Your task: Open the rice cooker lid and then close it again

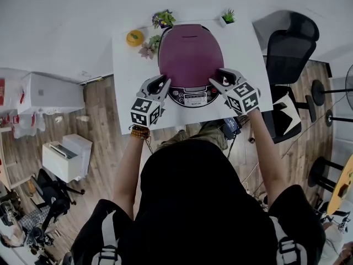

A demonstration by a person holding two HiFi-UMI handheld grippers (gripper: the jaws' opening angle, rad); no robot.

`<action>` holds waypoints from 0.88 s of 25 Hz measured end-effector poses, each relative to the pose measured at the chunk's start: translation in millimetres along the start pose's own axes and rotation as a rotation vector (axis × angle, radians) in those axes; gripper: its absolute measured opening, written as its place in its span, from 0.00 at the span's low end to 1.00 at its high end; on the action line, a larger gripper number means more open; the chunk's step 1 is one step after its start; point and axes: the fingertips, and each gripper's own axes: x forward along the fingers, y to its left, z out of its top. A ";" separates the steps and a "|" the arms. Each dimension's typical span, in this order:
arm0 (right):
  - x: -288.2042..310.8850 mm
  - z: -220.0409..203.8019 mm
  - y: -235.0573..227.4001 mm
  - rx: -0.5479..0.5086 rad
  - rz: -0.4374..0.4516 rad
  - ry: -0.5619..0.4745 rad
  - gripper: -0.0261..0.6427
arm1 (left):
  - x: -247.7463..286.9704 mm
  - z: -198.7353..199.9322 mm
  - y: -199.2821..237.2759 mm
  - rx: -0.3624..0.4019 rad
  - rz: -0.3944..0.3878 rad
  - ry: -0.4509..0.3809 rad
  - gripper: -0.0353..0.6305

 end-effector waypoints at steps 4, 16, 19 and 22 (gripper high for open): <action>-0.1 -0.1 -1.0 0.005 0.022 0.041 0.31 | 0.7 1.7 -0.9 0.049 -0.019 0.056 0.18; -15.5 81.6 -19.2 0.003 -0.016 -0.086 0.31 | 6.4 109.8 -1.4 0.257 0.036 -0.094 0.18; -29.8 120.8 -23.4 -0.108 -0.086 -0.179 0.31 | 7.0 148.3 -4.1 0.278 0.074 -0.176 0.18; -50.0 162.4 -22.7 -0.148 -0.130 -0.298 0.27 | 4.7 184.0 -5.3 0.276 0.119 -0.255 0.16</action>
